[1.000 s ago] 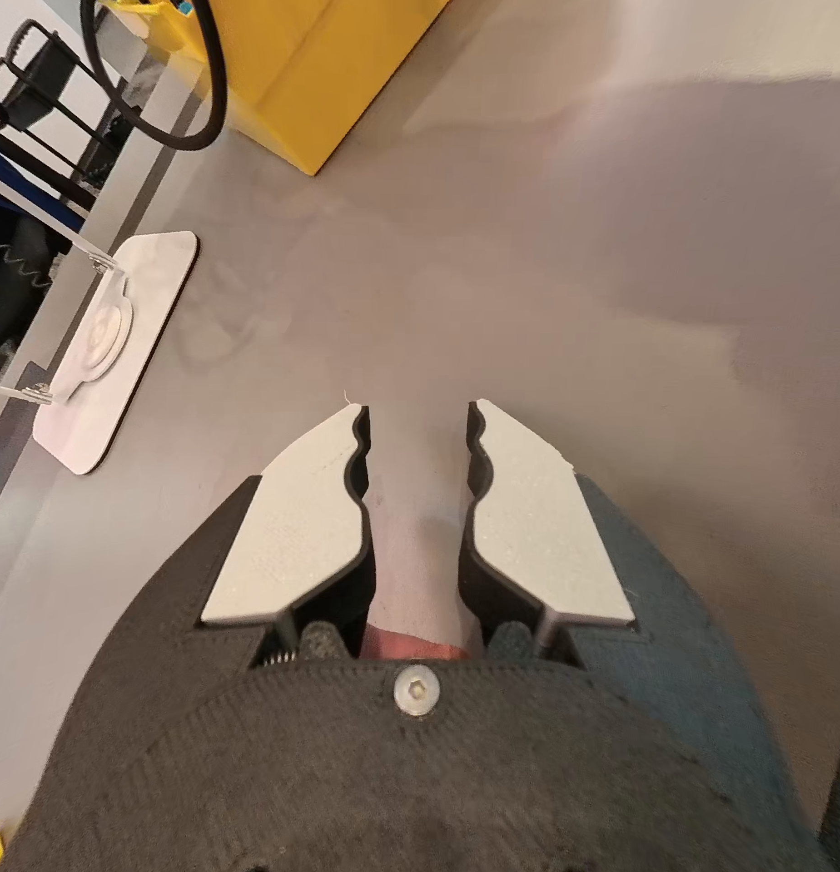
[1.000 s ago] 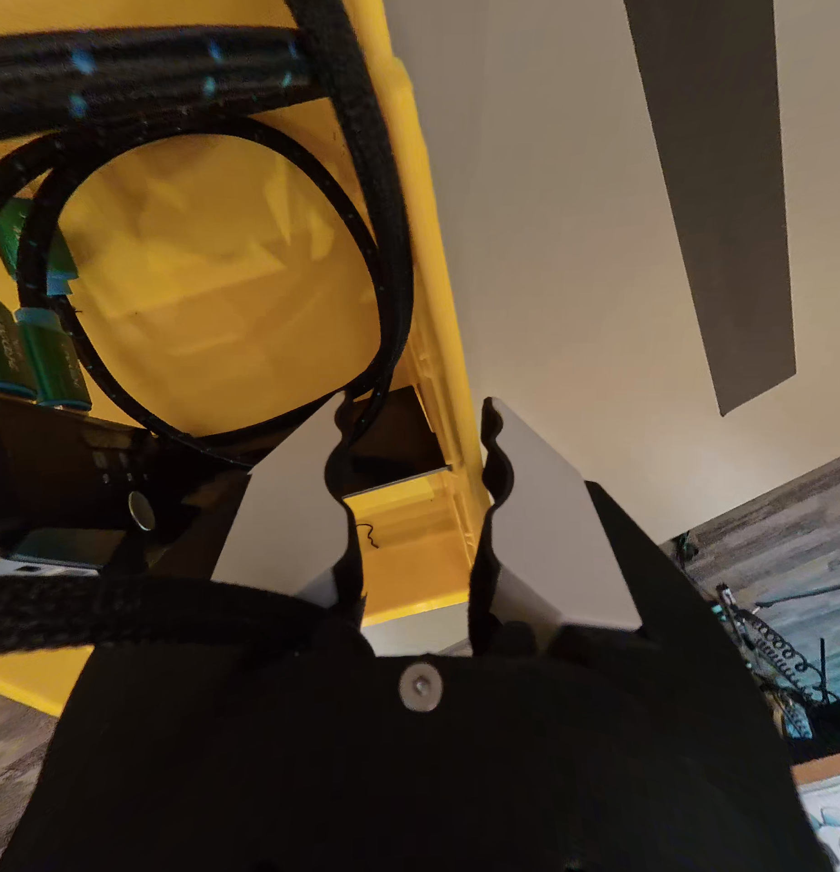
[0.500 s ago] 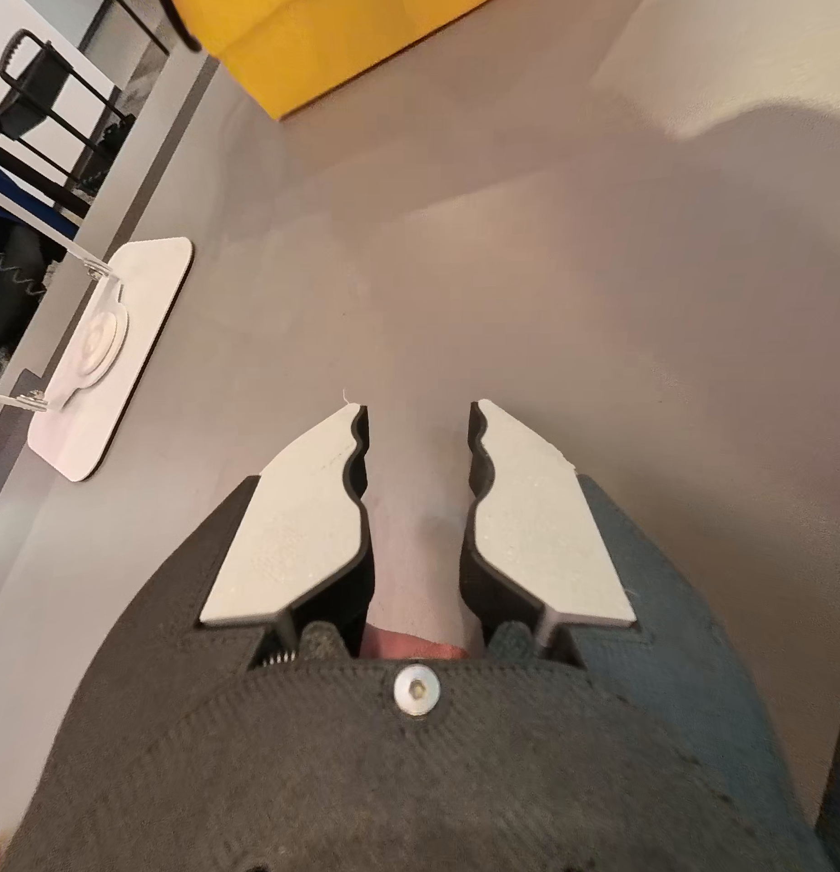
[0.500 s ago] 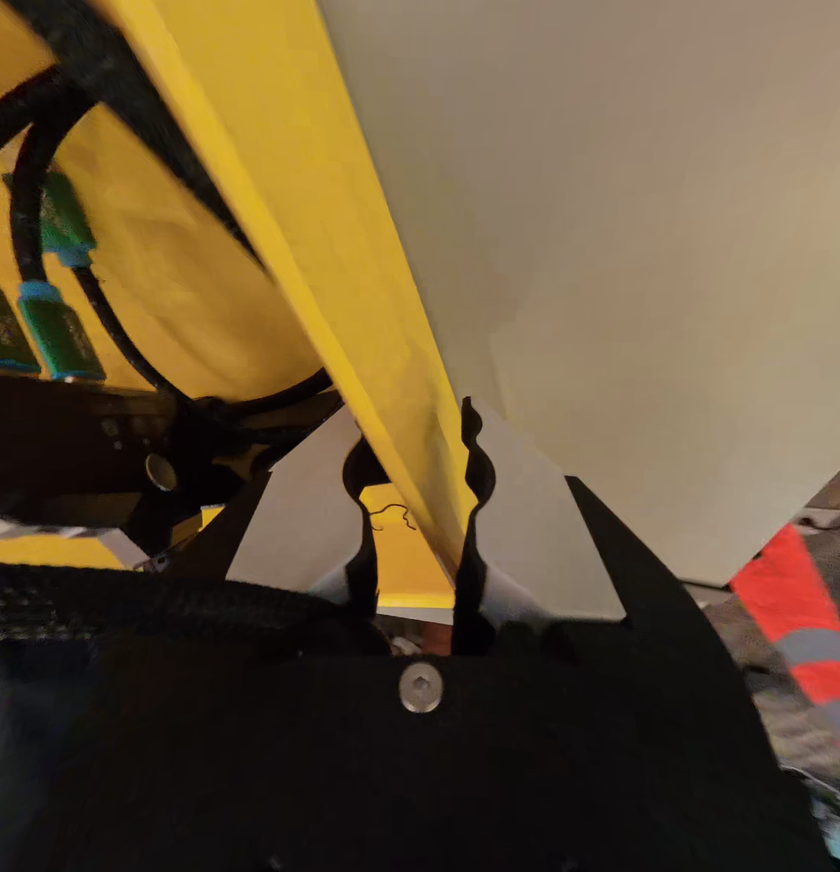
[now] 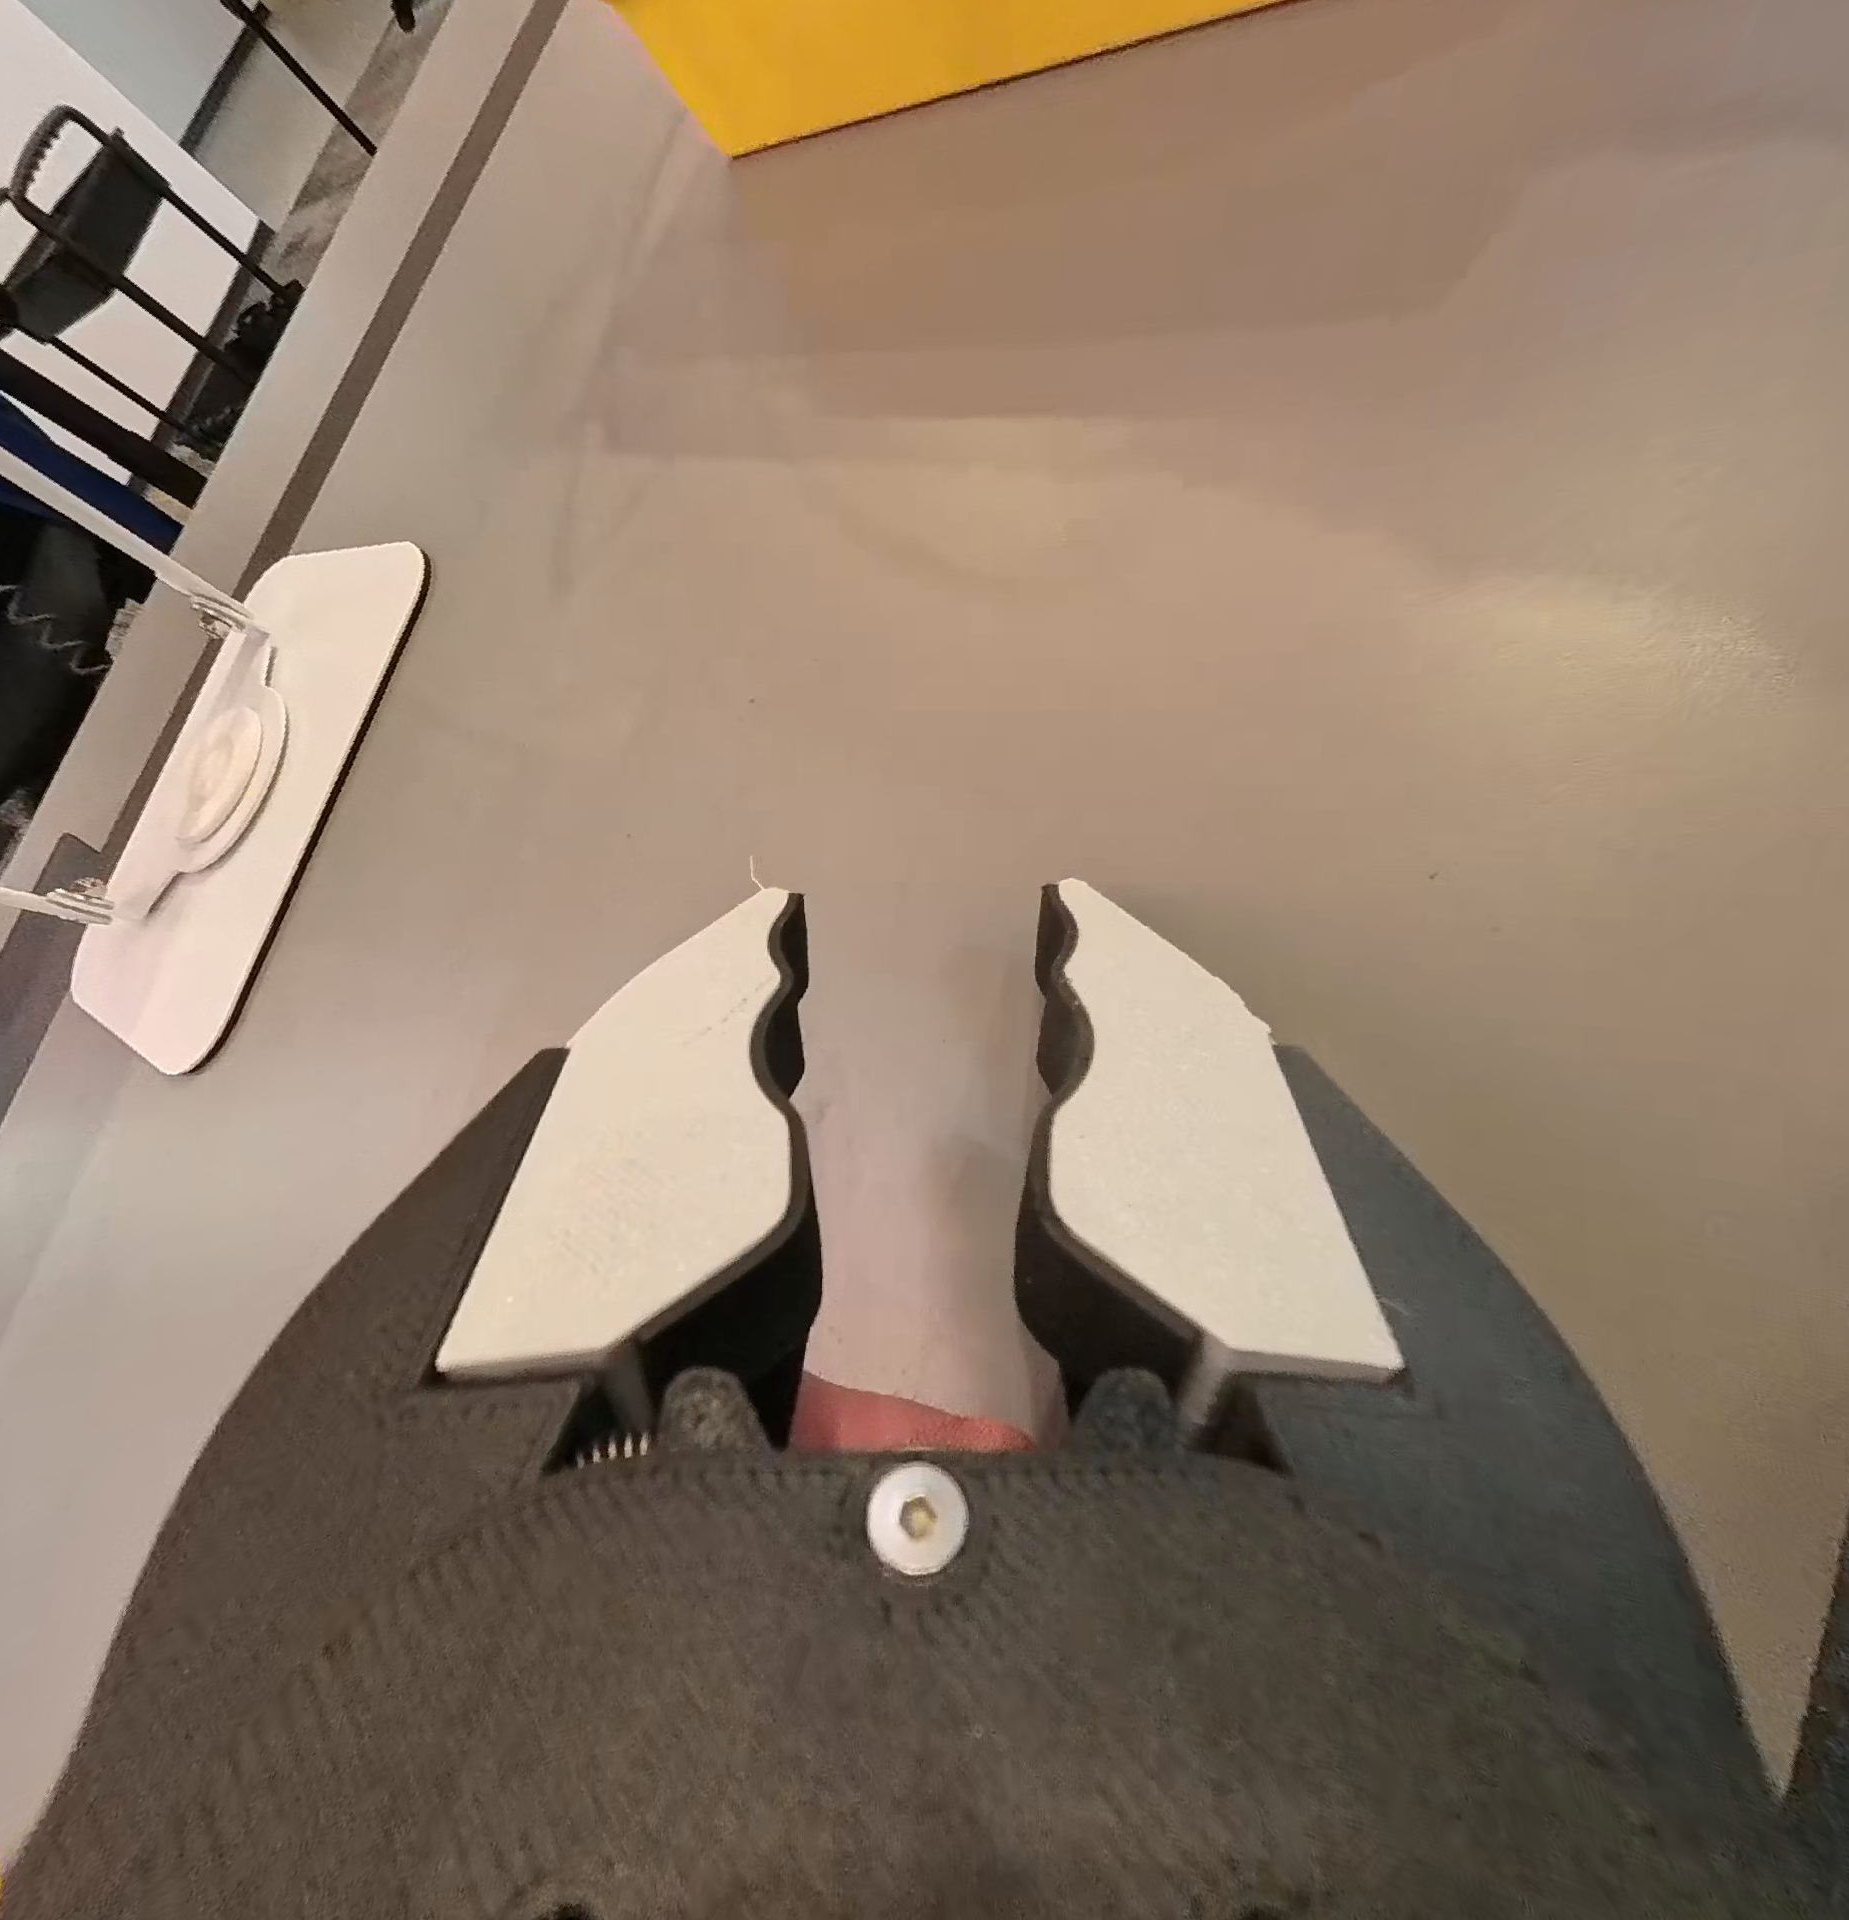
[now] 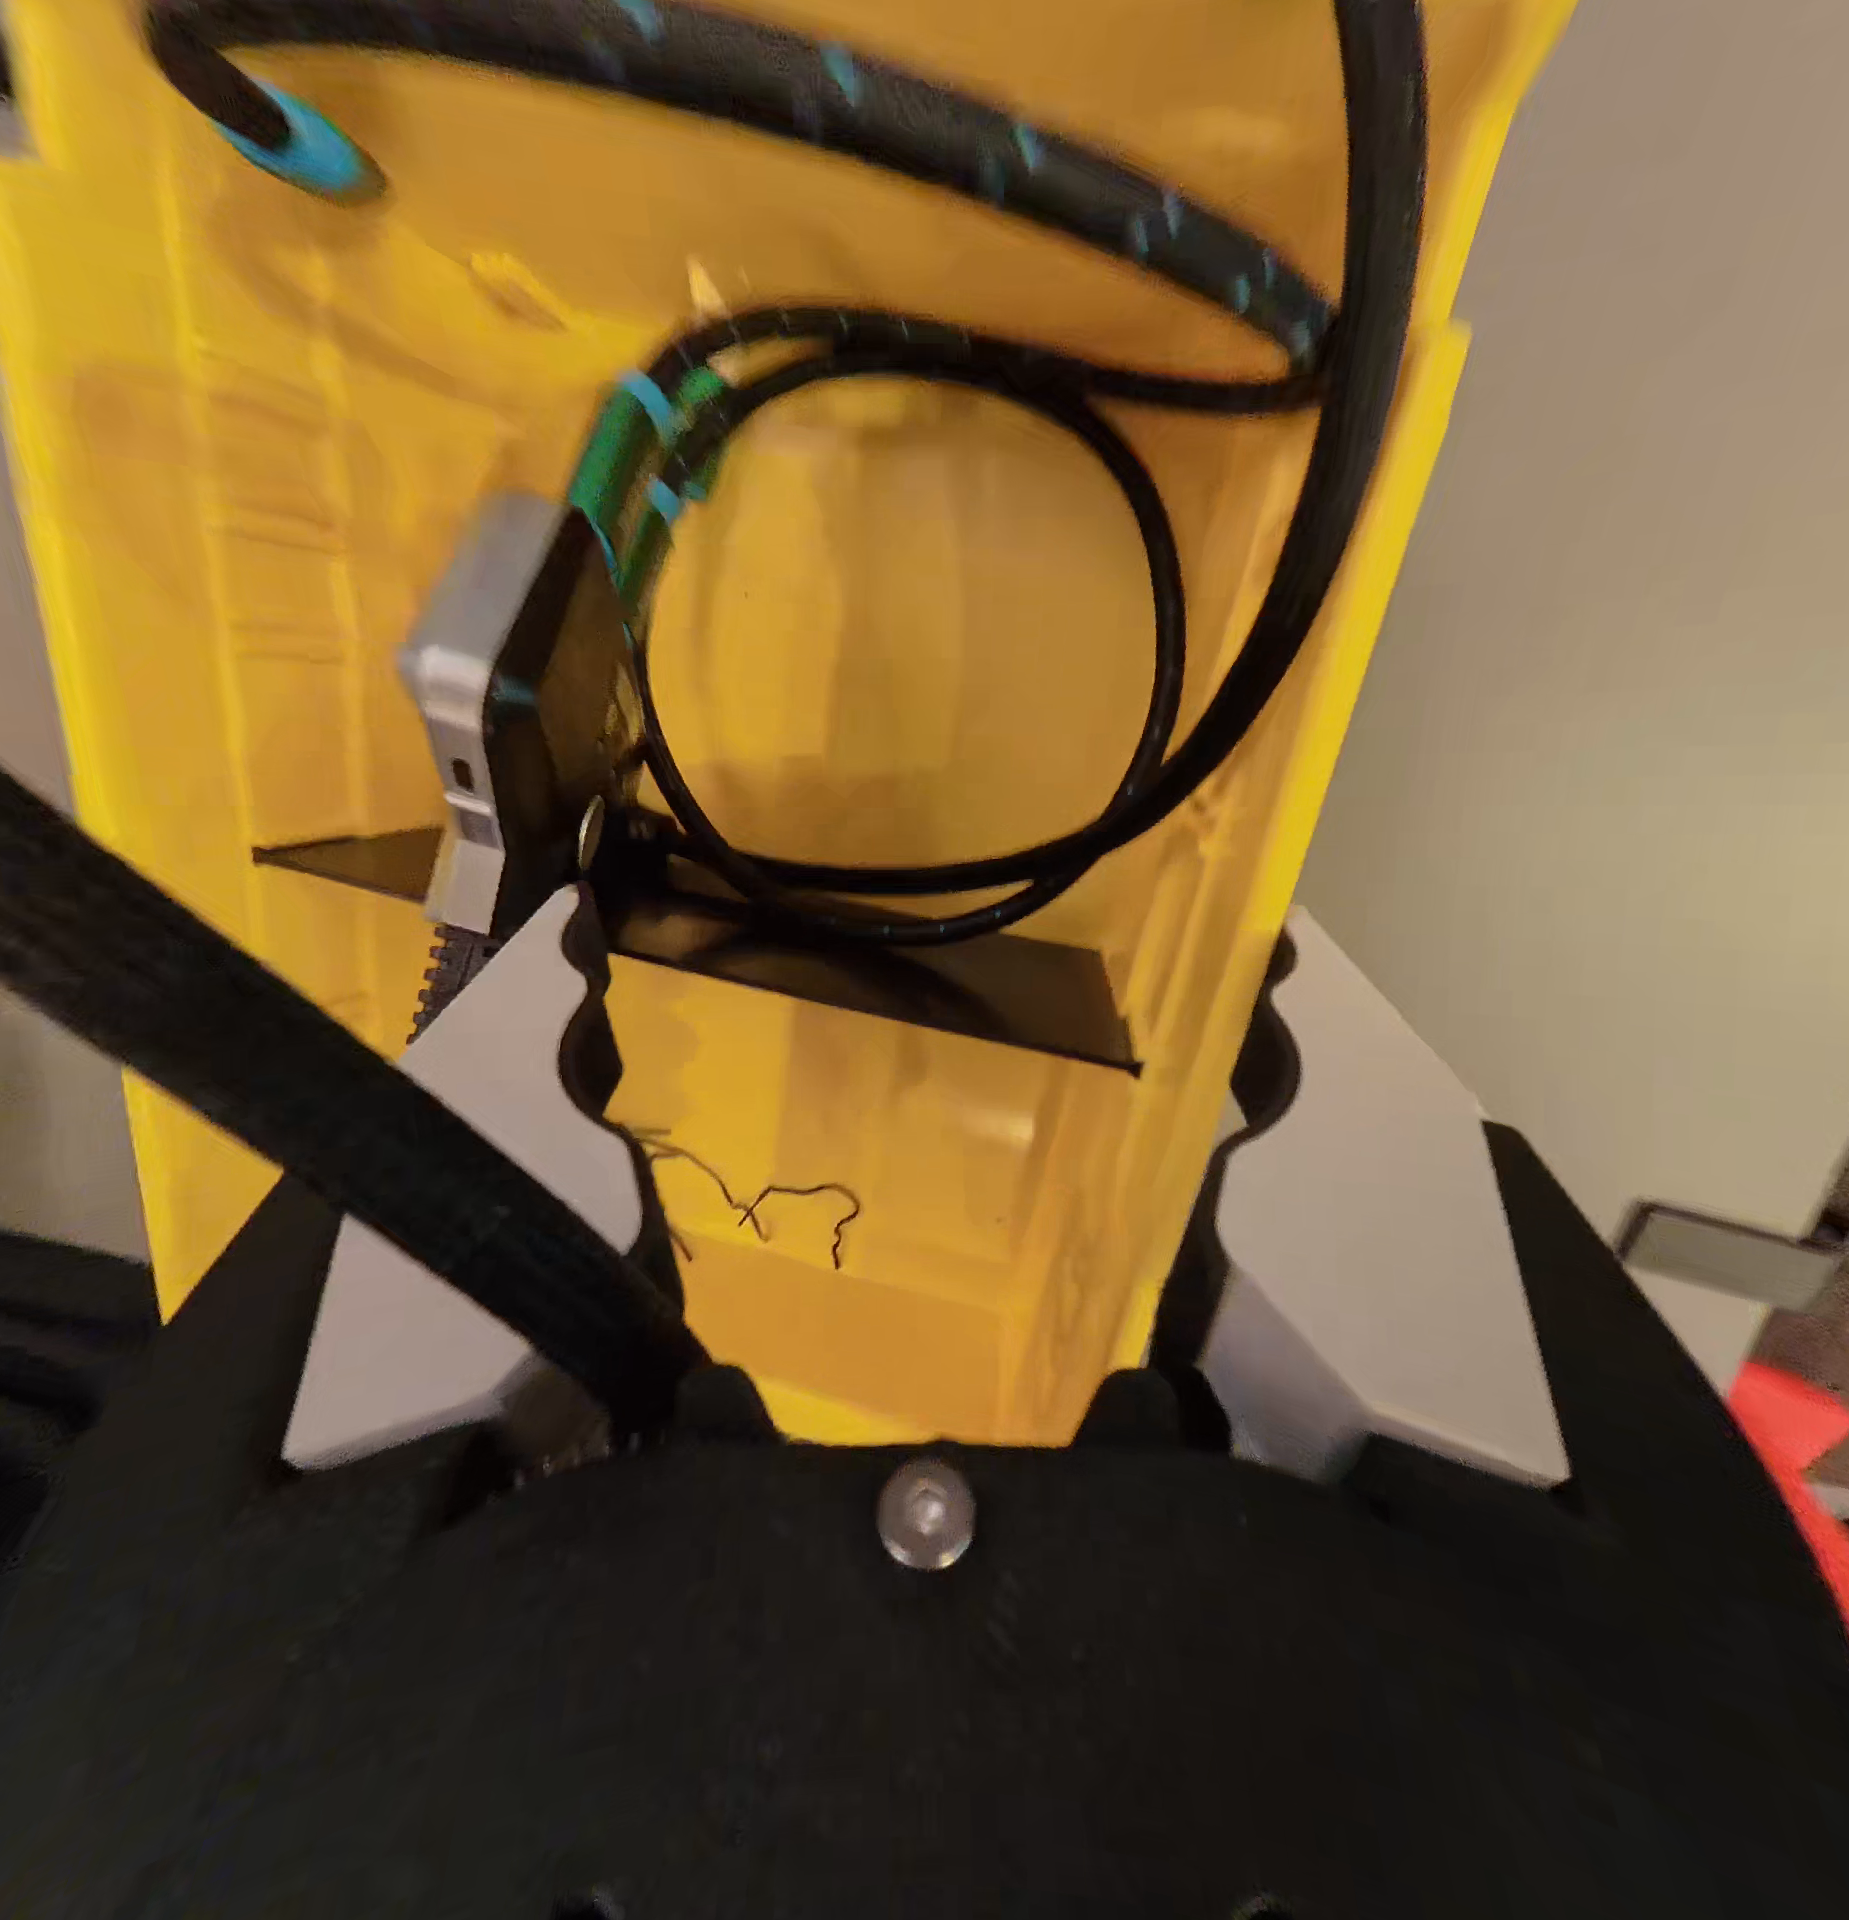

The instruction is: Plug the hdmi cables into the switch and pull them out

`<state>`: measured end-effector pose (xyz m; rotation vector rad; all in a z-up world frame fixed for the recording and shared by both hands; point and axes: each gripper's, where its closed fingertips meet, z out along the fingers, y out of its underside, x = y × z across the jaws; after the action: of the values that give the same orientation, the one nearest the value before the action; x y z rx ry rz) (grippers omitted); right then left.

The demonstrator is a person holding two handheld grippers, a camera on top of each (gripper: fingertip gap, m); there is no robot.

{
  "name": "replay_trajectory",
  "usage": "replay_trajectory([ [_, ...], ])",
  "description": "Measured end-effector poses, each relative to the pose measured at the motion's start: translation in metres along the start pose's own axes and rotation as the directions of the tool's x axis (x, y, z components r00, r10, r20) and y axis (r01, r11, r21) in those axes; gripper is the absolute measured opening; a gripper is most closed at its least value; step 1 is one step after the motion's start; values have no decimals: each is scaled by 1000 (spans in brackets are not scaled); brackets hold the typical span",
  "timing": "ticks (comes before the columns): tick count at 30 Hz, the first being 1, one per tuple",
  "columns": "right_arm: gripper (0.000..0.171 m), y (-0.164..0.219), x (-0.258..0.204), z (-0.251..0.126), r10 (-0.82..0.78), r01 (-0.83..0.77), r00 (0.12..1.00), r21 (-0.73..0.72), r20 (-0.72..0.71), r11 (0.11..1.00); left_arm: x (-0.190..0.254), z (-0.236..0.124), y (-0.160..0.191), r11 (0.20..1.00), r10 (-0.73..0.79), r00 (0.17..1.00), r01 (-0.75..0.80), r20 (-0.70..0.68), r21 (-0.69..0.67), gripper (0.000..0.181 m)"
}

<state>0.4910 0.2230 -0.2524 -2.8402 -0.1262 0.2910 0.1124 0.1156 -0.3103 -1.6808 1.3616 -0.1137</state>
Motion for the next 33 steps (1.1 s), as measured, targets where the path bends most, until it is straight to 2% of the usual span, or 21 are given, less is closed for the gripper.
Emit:
replay_trajectory([
  [1, 128, -8, 0, -3, -23, 24, 1000, 27, -12, 999, 0, 0, 0, 1000, -4, 1000, 4, -3, -2, 41],
  [4, 136, -31, -10, -13, -148, 150, 988, 68, -41, 986, -1, 1, 1, 1000, -22, 1000, 22, -10, -10, 42],
  [10, 136, -60, -38, -49, -401, 414, 905, 82, -143, 907, -2, 2, 2, 999, -32, 999, 32, -13, -16, 42],
  [12, 119, -65, -57, -60, -464, 473, 880, 108, -104, 874, -2, 2, 2, 999, -32, 999, 32, -14, -16, 42],
  [15, 110, -76, -74, -74, -489, 492, 870, 176, -63, 853, -2, 2, 2, 999, -32, 999, 32, -15, -16, 41],
  [17, 84, -74, -75, -75, -526, 531, 847, 136, -72, 836, -2, 2, 2, 999, -31, 999, 31, -15, -16, 41],
  [21, 63, -63, -94, -83, -622, 627, 779, 108, -84, 771, -2, 2, 2, 999, -28, 1000, 28, -13, -15, 41],
  [22, 48, -61, -106, -88, -650, 650, 758, 145, -54, 746, -2, 2, 2, 999, -29, 1000, 28, -13, -15, 41],
  [23, 5, -58, -112, -92, -667, 663, 744, 161, -37, 731, -2, 2, 2, 1000, -28, 1000, 28, -13, -15, 41],
  [26, 0, -55, -84, -90, -682, 688, 725, 72, -92, 722, -2, 2, 2, 1000, -23, 1000, 23, -11, -13, 41],
  [28, 0, -62, -60, -78, -653, 662, 748, 72, -118, 746, -2, 1, 2, 1000, -21, 1000, 21, -9, -12, 41],
  [33, 0, -46, -20, -13, -676, 671, 725, -84, -131, 736, -2, 1, 2, 1000, -19, 1000, 19, -9, -12, 40],
])
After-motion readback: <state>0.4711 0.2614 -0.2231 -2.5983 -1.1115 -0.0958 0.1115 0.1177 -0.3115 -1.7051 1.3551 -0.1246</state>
